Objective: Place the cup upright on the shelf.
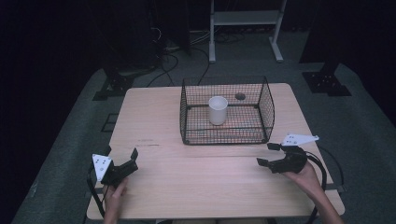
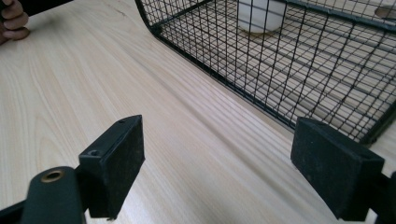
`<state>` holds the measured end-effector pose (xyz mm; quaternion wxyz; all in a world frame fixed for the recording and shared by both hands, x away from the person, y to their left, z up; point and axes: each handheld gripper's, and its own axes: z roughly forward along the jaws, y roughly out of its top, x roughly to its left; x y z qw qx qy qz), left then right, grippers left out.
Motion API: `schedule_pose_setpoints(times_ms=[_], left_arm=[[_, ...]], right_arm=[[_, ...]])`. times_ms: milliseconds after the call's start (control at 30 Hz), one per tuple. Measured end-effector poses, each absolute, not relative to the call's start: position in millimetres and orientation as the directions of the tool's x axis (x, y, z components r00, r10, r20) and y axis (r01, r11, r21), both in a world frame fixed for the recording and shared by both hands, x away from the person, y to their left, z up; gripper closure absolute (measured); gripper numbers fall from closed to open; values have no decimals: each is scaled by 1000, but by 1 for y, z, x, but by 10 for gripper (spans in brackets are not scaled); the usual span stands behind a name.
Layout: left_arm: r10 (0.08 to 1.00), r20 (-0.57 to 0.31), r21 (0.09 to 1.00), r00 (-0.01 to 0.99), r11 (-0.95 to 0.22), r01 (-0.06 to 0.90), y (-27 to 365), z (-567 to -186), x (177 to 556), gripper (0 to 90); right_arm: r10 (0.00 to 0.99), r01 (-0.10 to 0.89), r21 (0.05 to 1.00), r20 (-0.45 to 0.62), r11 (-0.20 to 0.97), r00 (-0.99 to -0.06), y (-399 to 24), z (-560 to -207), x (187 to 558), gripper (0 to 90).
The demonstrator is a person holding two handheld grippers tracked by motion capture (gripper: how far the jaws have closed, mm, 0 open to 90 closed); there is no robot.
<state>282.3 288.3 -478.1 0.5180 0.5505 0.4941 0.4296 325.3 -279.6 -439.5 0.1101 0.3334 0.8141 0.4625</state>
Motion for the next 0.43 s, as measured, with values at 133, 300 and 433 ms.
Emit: schedule_pose_setpoints(times_ms=[133, 300, 433], left_arm=[[989, -38, 995, 143, 24, 98, 288, -478, 282, 0], [989, -39, 995, 143, 25, 99, 288, -478, 282, 0], [989, -39, 995, 141, 26, 99, 289, -478, 283, 0]], right_arm=[[654, 448, 833, 144, 325, -743, -285, -445, 318, 165], [663, 431, 854, 144, 291, -734, -287, -449, 302, 158], [677, 402, 895, 175, 192, -714, -286, -456, 281, 136]])
